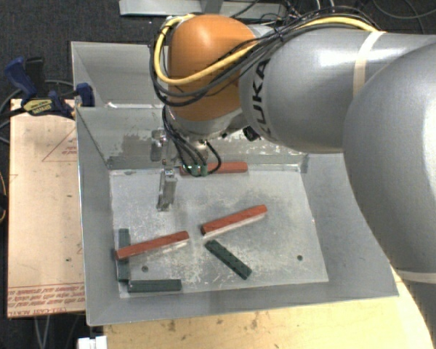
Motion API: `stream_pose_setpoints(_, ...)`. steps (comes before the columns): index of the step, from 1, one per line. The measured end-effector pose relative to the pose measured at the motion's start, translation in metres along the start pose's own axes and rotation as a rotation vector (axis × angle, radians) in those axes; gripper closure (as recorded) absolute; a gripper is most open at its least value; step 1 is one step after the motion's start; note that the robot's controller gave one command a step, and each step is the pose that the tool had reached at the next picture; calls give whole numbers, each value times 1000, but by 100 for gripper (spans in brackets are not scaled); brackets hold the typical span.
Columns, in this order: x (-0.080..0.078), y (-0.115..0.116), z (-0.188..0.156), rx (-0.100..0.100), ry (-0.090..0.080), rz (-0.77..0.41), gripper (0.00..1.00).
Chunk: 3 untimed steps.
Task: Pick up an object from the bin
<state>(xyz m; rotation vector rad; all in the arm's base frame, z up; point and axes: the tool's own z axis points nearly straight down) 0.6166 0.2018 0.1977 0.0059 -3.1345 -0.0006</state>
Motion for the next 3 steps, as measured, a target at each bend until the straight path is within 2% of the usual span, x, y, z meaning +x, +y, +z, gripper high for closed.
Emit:
stream_pose_setpoints(1, 48, 2, 124, 1, 0, -285, 0)
stream_pose_setpoints(2, 46, 2, 122, 0, -7, -283, 100)
stream_pose_setpoints(3, 70, 52, -27, -3, -18, -406, 100)
